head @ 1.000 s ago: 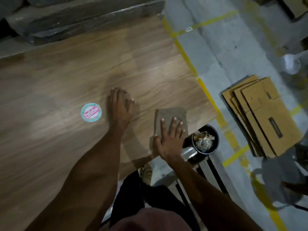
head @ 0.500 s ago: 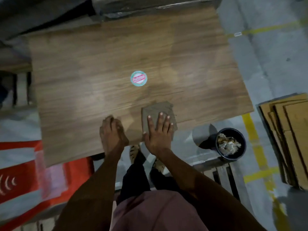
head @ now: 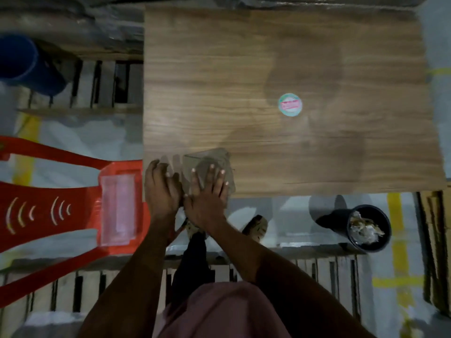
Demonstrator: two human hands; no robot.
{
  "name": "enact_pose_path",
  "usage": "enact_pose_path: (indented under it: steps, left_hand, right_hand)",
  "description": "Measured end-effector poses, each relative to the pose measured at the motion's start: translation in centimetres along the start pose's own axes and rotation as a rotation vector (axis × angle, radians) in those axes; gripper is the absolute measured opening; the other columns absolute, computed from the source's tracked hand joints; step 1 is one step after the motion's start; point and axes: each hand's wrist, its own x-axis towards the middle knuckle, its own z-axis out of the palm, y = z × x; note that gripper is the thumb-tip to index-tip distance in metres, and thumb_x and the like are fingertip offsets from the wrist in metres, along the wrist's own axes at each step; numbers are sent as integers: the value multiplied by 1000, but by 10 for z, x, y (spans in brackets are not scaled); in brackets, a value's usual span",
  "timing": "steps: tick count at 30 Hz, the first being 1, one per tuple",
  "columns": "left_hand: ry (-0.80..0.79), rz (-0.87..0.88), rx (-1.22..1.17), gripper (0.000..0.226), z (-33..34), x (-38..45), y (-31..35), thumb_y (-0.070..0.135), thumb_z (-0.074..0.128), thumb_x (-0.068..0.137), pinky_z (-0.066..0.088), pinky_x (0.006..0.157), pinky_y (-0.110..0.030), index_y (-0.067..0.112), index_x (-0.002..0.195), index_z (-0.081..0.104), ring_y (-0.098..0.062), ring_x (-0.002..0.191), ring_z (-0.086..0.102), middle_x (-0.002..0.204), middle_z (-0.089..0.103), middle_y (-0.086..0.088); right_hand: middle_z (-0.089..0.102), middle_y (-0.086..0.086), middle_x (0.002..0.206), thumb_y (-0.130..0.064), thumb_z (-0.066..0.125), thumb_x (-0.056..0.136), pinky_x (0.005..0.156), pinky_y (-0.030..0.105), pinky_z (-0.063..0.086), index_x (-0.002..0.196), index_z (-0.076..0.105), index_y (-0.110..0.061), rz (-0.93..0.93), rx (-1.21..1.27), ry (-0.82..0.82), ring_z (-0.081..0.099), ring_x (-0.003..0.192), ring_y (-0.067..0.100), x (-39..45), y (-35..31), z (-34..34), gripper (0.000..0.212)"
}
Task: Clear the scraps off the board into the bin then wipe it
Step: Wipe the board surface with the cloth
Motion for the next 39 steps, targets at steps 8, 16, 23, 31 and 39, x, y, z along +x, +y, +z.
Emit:
enact_pose_path:
  steps: [8,16,23,31,39]
  left_hand:
    - [-208,98,102,63,-36,34,-35,53,31,102,39,113,-54,10,142,52,-34,139,45,151,46,-17]
    - [-394,240,353,68,2,45,-41,56,20,103,8,126,-53,27,164,15,-35,158,9,171,11,-13]
    - [-301,138,420,71,44,81,2,39,22,102,8,128,-52,2,162,15,-35,158,12,170,14,-20]
    - [-362,100,397,73,141,41,128,41,16,101,10,128,-51,0,161,17,-33,158,12,170,14,-18]
    - [-652,57,159,64,263,-5,296,37,5,107,-13,126,-41,7,163,-2,-23,159,-13,171,-12,-11]
  right_hand:
    - [55,2,148,-35,37,109,120,32,36,145,47,-37,80,826,165,51,135,7,15,-65,-4,38]
    - [66,12,104,-9,45,96,89,28,53,117,68,-14,429,920,735,63,93,20,14,-3,-45,31]
    - [71,8,103,-1,38,88,86,35,59,131,59,-14,343,870,778,71,96,21,4,55,-44,50]
    - [71,9,104,3,44,94,88,53,60,132,59,-15,455,962,966,71,96,19,2,143,-88,45]
    - [65,6,125,-14,47,104,100,46,53,143,51,-15,554,821,1065,63,114,21,4,290,-164,39]
